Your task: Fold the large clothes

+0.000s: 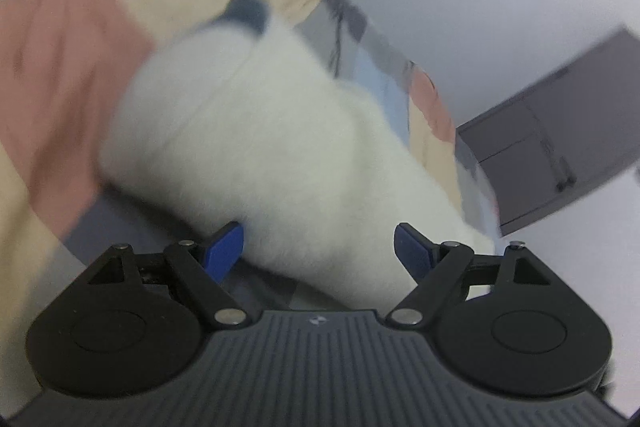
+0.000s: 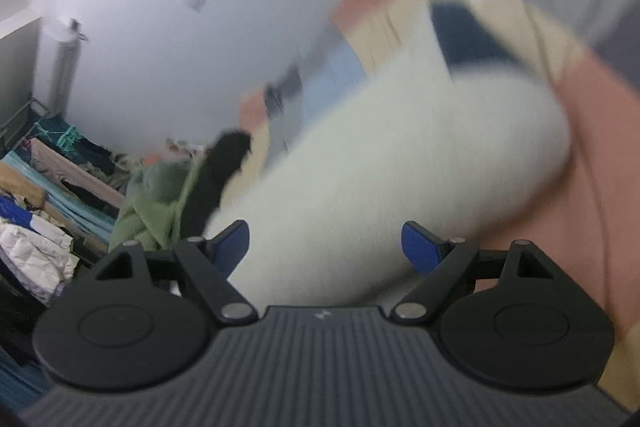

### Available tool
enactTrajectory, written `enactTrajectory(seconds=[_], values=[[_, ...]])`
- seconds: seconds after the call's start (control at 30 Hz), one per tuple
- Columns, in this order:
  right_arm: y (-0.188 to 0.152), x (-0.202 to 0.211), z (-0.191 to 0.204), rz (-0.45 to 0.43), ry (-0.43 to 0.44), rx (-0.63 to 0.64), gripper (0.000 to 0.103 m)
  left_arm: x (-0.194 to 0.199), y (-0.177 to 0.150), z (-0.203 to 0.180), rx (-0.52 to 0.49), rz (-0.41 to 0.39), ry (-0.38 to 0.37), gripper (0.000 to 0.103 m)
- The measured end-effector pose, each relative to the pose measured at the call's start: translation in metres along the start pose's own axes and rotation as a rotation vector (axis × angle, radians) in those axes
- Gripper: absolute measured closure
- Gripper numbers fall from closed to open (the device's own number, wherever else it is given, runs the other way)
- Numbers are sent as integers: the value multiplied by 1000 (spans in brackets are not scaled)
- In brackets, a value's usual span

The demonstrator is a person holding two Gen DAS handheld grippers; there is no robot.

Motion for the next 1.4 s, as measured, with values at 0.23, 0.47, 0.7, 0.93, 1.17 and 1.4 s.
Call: enactTrajectory(seconds=[0.23,0.47,0.7,0.93,1.17,1.4], values=[[9,-46,-36,59,-29,-222,17,-28,0,48,323,10,-88,18],[14,-61,-45,28,22,-266,18,-32,3,58,335,-95,-63,38],[17,-45,-32,-15,31,-164,64,-4,3,31,218,-151,-71,67],[20,-11,-16,-73,61,-102,68,32,-4,-2,118,-171,-109,68],[44,34,3,-94,105,-49,68,65,-5,-63,26,-193,-206,68],[109,89,13,-203,150,-39,68,48,3,-164,-97,-173,-292,68]])
Point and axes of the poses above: each gripper's, at about its wrist camera, not at the fingertips, and x roughly against the way its jaws point, z to its left, y to its top, the point moved 3 cm from there along -x, roughly the way its jaws point, and after that the axes turned 6 degrees about -x, right-handed, at the moved point
